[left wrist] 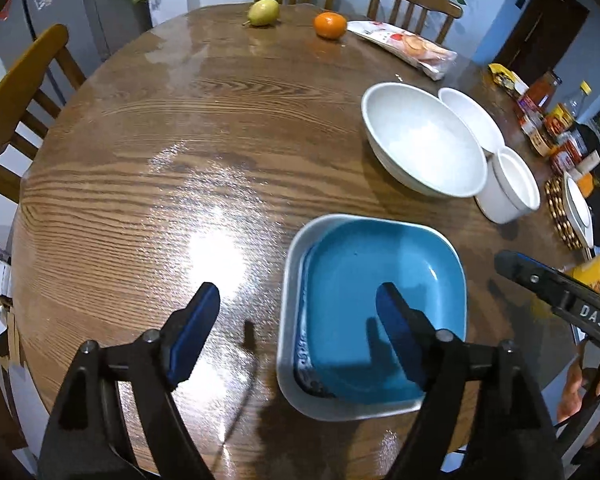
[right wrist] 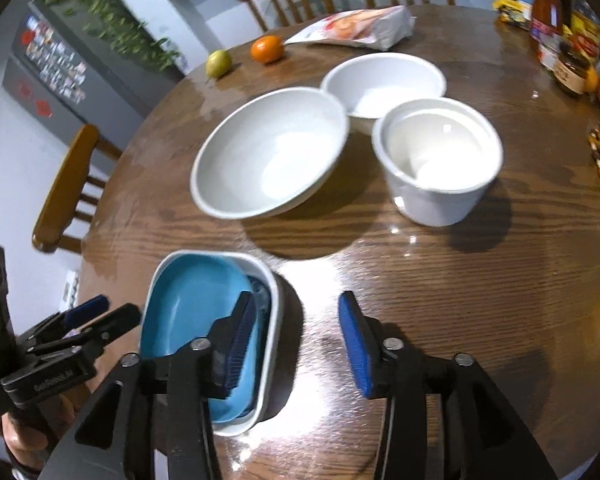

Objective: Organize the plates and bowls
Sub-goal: 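Move both grippers to the rim of the large white bowl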

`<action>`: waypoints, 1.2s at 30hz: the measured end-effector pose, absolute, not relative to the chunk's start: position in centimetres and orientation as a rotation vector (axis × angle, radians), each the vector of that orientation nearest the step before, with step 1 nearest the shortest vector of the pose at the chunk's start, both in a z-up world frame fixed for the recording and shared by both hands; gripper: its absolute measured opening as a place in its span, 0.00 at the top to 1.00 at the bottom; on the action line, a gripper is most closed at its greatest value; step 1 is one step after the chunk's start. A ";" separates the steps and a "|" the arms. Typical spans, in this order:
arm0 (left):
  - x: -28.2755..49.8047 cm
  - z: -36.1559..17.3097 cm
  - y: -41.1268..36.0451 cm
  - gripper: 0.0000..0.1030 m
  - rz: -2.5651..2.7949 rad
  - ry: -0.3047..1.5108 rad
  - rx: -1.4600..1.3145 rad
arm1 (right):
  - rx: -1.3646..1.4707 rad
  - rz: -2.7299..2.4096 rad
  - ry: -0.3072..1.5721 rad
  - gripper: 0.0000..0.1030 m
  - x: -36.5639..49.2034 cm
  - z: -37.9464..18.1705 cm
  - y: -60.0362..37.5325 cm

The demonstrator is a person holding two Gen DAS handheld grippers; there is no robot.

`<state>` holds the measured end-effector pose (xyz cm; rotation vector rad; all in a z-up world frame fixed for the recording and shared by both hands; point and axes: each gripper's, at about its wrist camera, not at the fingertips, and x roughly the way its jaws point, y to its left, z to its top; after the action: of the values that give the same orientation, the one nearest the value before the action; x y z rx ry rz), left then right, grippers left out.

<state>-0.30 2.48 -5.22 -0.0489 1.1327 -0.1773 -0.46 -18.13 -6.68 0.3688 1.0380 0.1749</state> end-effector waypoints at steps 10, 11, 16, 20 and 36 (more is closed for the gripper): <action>1.5 -4.1 2.6 0.10 -0.187 1.113 -0.086 | 0.500 0.116 0.998 0.43 -0.2 -5.9 -21.2; 1.7 -4.0 2.5 0.10 -0.193 1.113 -0.085 | 0.510 0.117 0.995 0.42 -0.2 -5.9 -21.3; 3.0 -3.6 2.1 0.07 -0.202 1.099 -0.067 | 0.525 0.114 1.007 0.42 0.1 -6.1 -21.2; 4.6 -2.3 1.6 0.07 -0.209 1.062 -0.047 | 0.512 0.106 1.014 0.42 0.7 -5.9 -21.0; 12.0 -5.4 -1.8 0.08 -0.214 1.127 0.015 | 0.622 0.071 1.041 0.42 5.1 -7.9 -20.5</action>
<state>11.96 -1.76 -5.40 0.0147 1.1268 -0.2143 5.07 -20.46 -7.89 0.6223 1.0410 0.0715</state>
